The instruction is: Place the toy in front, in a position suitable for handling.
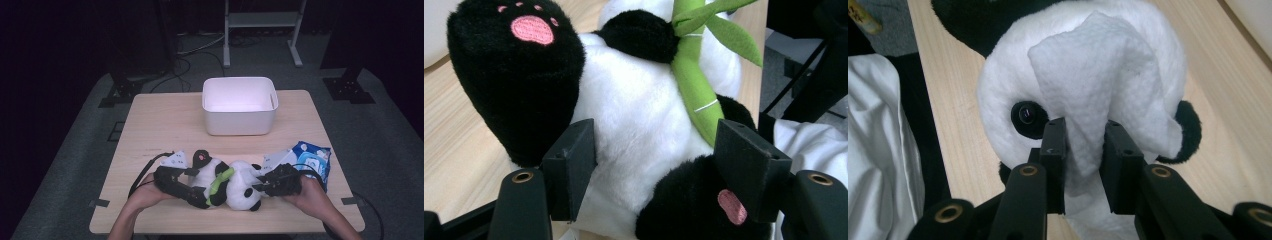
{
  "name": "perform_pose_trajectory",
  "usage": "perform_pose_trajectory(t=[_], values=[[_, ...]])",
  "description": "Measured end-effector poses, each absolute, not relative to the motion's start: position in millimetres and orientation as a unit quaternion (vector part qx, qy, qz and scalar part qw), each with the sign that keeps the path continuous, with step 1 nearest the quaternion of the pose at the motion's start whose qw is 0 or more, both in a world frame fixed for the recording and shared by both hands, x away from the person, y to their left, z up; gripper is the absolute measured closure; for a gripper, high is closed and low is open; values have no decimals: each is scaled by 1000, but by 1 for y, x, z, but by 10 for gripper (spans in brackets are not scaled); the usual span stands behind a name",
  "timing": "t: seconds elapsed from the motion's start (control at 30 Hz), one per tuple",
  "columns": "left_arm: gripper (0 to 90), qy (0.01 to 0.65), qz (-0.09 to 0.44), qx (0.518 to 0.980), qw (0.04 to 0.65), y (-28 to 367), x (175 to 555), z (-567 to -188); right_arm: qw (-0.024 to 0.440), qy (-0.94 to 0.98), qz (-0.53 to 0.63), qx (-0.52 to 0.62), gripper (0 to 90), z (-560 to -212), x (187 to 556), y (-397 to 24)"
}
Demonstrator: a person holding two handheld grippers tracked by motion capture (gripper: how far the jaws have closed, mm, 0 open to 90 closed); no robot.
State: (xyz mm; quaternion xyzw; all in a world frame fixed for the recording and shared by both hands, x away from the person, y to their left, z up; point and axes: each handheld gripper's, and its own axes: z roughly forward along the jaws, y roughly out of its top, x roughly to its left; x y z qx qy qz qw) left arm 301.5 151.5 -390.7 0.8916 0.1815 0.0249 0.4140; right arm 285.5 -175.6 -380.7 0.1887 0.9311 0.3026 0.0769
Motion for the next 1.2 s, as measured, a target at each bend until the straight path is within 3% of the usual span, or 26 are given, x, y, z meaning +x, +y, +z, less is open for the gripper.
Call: perform_pose_trajectory(t=[0.27,0.67,0.87,1.2], values=[[343,194,56,897,394,145,302,-395,76,920,315,222,773,-388,299,-173],[325,206,75,879,424,162,304,-375,83,909,324,248,776,-390,334,-162],[299,194,63,883,422,173,298,-366,76,906,331,252,783,-384,332,-167],[318,197,46,888,414,166,303,-384,64,913,341,214,802,-369,317,-150]])
